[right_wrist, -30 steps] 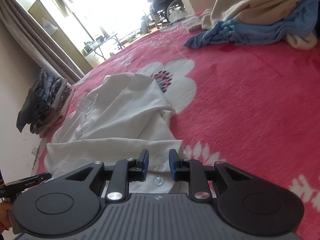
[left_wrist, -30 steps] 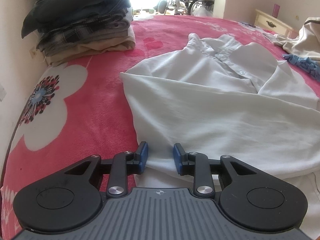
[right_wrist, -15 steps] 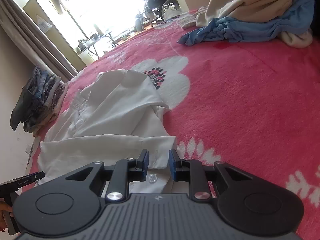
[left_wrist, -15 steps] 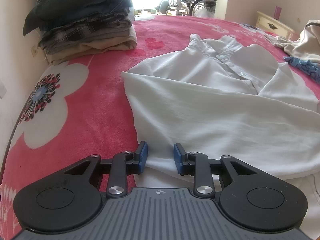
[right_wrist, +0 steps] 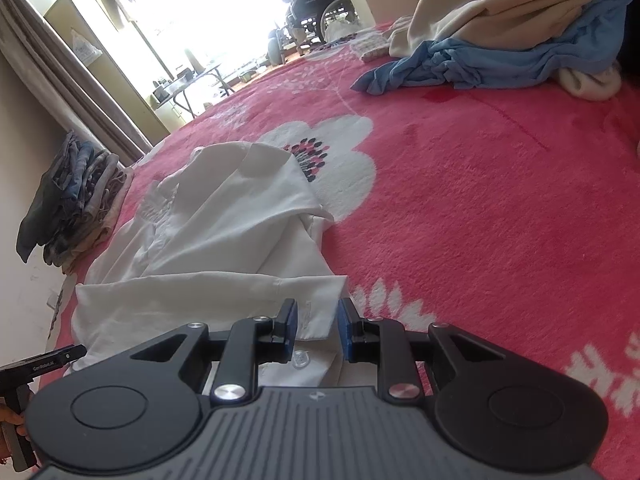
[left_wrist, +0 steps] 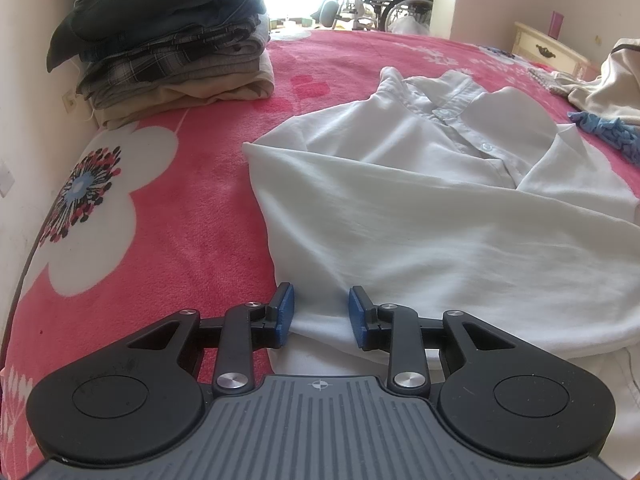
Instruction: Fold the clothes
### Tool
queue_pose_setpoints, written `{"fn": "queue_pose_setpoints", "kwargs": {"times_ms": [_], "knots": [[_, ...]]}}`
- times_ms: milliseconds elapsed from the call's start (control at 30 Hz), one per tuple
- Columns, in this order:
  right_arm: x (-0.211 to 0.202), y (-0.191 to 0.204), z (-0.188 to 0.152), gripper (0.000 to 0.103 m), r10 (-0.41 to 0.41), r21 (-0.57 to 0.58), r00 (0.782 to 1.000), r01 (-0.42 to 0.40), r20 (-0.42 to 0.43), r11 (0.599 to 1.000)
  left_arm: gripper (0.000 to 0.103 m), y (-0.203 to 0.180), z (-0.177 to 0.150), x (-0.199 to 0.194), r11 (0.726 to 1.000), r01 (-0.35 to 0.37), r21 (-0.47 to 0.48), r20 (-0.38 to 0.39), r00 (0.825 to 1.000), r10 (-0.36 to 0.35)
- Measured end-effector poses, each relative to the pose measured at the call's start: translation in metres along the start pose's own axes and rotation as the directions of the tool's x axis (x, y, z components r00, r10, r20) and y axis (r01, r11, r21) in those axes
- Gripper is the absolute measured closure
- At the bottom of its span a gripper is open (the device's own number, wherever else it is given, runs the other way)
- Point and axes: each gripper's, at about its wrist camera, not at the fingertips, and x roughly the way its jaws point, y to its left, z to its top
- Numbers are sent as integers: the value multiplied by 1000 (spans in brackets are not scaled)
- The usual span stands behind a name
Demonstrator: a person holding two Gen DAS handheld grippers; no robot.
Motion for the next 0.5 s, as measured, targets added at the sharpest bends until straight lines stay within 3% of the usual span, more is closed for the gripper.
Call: {"fn": "queue_pose_setpoints", "kwargs": {"times_ms": [500], "knots": [[-4,0,2,79,-1,1,1000,1,18,1000,71,3,0,-2,1000,7,-19,-4,1000,-7]]}}
